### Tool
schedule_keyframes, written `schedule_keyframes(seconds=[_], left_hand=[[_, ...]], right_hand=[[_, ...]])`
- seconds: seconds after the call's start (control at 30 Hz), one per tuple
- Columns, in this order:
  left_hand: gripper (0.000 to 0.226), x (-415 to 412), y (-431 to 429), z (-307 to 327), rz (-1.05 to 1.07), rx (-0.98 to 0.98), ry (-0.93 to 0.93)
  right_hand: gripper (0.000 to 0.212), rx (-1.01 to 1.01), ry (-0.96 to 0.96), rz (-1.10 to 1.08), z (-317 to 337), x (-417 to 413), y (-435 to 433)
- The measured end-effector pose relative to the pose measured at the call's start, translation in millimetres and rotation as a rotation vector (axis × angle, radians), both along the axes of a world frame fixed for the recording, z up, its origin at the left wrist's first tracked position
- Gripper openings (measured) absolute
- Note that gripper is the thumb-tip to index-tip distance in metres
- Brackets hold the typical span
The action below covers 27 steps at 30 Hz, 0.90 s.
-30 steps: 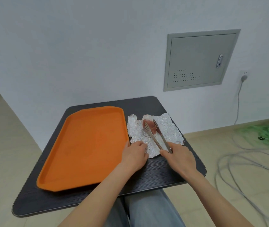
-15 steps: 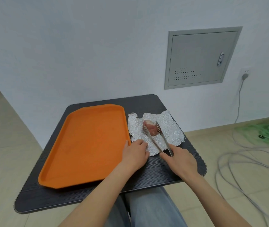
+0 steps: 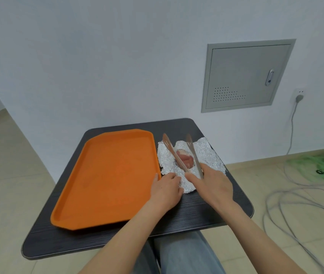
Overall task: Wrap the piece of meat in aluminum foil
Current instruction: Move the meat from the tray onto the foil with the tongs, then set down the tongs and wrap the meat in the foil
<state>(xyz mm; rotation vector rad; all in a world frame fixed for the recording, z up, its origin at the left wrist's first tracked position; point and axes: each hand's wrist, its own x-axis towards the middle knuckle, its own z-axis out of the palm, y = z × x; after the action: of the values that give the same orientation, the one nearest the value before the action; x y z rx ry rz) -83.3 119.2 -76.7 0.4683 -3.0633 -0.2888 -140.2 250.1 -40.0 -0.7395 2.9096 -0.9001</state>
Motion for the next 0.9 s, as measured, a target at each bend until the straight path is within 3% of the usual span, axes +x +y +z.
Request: schedule_keyframes(seconds=[0.17,0.43,0.6,0.9], left_hand=[[0.034,16,-21,12,0.11,0.083,0.211],[0.041,60,-98,27,0.573,0.469,0.521],[0.043,69,-110,24,0.597,0.556,0.462],[0.036,68,-114,11,0.599,0.488,0.3]], right_hand=[[0.059,-0.129,-0.087,0.104,15,11,-43],[0.058,-0.036,-0.165,0.166,9,42,-112],[0.064,0.079,-0.189,0.196,-7,58,-140],[0.063,0.132,-0.221,0.208,-24,67,-154]])
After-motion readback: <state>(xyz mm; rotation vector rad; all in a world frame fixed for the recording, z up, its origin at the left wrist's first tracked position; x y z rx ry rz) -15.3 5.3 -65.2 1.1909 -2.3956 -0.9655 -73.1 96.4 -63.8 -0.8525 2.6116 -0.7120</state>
